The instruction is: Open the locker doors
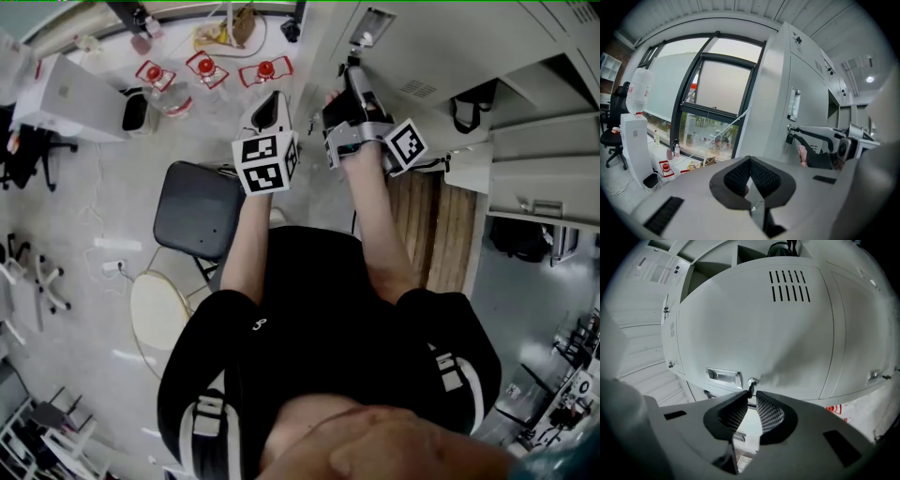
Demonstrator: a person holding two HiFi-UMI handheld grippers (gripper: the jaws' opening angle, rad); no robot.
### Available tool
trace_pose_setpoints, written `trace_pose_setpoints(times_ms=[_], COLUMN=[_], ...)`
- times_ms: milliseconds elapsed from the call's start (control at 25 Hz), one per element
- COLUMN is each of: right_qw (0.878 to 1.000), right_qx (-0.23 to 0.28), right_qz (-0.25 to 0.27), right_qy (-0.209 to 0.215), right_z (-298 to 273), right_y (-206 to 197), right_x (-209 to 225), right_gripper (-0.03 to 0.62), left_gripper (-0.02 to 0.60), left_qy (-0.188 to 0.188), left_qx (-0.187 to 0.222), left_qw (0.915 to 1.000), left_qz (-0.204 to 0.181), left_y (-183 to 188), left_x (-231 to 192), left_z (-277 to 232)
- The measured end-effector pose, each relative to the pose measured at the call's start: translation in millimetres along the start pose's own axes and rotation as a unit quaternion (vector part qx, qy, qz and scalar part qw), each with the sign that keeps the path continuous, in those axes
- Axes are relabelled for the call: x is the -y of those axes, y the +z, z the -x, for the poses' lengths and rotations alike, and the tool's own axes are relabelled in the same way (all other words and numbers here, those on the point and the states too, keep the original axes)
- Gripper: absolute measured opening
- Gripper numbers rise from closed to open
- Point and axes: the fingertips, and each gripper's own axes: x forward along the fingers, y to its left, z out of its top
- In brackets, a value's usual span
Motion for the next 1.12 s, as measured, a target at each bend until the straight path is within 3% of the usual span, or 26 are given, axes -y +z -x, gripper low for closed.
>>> trace_pose_setpoints(times_ms=[600,720,800,960,1120], right_qw=[0.995,0.986,0.970,0.926,0.868], right_qx=[0.021,0.034,0.036,0.021,-0.018], right_qz=[0.098,0.158,0.234,0.375,0.493], right_qy=[-0.027,-0.041,-0.049,-0.051,-0.059], right_z=[5,6,4,-6,-18], right_y=[17,29,37,36,18], right_x=[-1,-9,-20,-44,-60], right_gripper=[0.091,0.091,0.091,0.092,0.103], left_gripper=[0.005,0.005,0.005,0.005,0.005], left_qy=[-0.003,-0.002,0.000,0.005,0.011], left_qx=[-0.011,-0.014,-0.016,-0.018,-0.016], left_qw=[0.9999,0.9999,0.9998,0.9997,0.9998], left_qz=[0.004,0.008,0.011,0.019,0.008], left_y=[-9,-12,-13,-16,-12], left_x=[0,-2,-5,-11,-13], left_z=[-8,-9,-9,-10,-12])
